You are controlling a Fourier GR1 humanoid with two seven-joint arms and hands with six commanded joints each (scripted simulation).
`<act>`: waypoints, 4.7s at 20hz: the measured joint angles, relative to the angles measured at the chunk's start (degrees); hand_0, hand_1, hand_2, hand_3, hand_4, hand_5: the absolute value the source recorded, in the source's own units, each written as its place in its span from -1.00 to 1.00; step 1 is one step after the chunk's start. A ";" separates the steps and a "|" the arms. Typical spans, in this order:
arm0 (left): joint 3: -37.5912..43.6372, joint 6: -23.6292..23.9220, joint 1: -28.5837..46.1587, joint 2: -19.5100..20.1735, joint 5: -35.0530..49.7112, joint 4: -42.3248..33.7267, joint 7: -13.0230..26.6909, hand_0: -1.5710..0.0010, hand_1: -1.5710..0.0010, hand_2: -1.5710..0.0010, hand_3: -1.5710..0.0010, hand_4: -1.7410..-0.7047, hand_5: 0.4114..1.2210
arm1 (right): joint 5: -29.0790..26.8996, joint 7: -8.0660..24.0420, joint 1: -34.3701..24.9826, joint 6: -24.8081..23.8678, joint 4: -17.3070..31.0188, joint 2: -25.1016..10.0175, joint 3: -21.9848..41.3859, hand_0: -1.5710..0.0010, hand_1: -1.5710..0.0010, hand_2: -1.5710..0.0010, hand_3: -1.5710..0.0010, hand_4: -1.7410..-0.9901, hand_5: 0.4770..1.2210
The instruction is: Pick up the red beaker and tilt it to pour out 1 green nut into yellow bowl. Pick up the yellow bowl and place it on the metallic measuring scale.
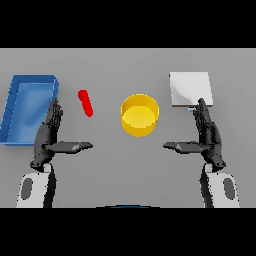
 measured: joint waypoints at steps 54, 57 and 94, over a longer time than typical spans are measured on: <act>7.48 12.73 -36.23 -1.63 -10.73 51.09 -26.00 -0.79 -0.79 -0.79 -0.70 -0.83 0.77 | 11.99 -6.75 5.11 -1.87 -6.68 -3.35 5.91 1.00 1.00 1.00 1.00 0.42 -0.46; 7.08 13.40 -36.61 -1.44 -10.63 49.49 -22.85 -0.89 -0.89 -0.89 -0.85 -0.91 0.77 | 12.89 -7.20 4.69 -2.40 -6.15 -3.50 5.98 1.00 1.00 1.00 1.00 0.51 -0.49; -49.75 -16.23 -67.00 12.27 -64.10 49.96 -2.27 -1.00 -1.00 -1.00 -1.00 -0.96 1.00 | 14.00 -8.66 5.06 -1.35 -5.86 -4.14 6.94 1.00 1.00 1.00 1.00 0.80 -0.41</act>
